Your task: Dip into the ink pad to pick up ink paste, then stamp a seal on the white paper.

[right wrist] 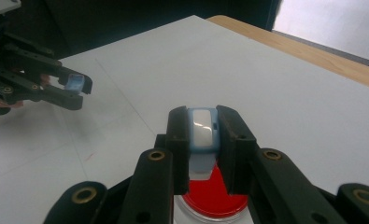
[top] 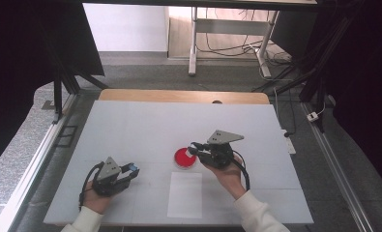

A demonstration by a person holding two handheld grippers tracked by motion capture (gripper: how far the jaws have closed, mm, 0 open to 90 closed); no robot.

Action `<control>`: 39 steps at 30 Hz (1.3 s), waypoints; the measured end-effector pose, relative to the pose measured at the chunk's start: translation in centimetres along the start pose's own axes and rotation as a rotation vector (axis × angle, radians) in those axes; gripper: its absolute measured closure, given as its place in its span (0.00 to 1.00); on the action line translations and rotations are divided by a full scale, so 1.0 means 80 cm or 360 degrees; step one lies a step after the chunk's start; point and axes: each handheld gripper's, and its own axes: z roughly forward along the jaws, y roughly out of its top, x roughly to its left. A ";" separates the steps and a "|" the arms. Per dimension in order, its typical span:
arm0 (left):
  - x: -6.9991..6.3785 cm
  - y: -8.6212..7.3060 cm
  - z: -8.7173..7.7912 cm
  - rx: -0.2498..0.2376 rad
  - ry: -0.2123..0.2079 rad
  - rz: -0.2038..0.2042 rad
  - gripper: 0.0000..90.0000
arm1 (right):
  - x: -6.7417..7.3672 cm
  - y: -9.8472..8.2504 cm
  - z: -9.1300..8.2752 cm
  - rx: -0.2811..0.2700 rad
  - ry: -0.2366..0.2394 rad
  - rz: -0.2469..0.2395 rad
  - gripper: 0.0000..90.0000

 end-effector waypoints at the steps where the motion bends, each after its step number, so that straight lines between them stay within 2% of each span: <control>1: 0.000 0.000 0.000 -0.0002 0.0002 0.0000 0.72 | 0.001 0.000 -0.001 -0.0005 0.0003 0.0001 0.84; 5: -0.001 0.002 0.000 -0.0009 0.0004 0.0006 0.72 | 0.004 0.000 -0.006 -0.0010 0.0015 -0.0001 0.84; 7: -0.001 0.002 0.001 -0.0007 0.0005 0.0007 0.72 | 0.004 0.000 -0.008 0.0003 -0.0008 -0.0010 0.84; 11: -0.001 0.002 0.002 -0.0007 0.0000 0.0010 0.72 | 0.005 -0.003 -0.013 0.0007 -0.0005 -0.0002 0.84; 13: -0.001 0.002 0.001 -0.0008 0.0001 0.0013 0.72 | 0.007 -0.005 -0.014 -0.0011 0.0012 0.0012 0.84; 39: -0.002 0.002 0.002 -0.0002 -0.0001 0.0016 0.72 | 0.021 -0.014 -0.019 0.0042 0.0091 0.0001 0.83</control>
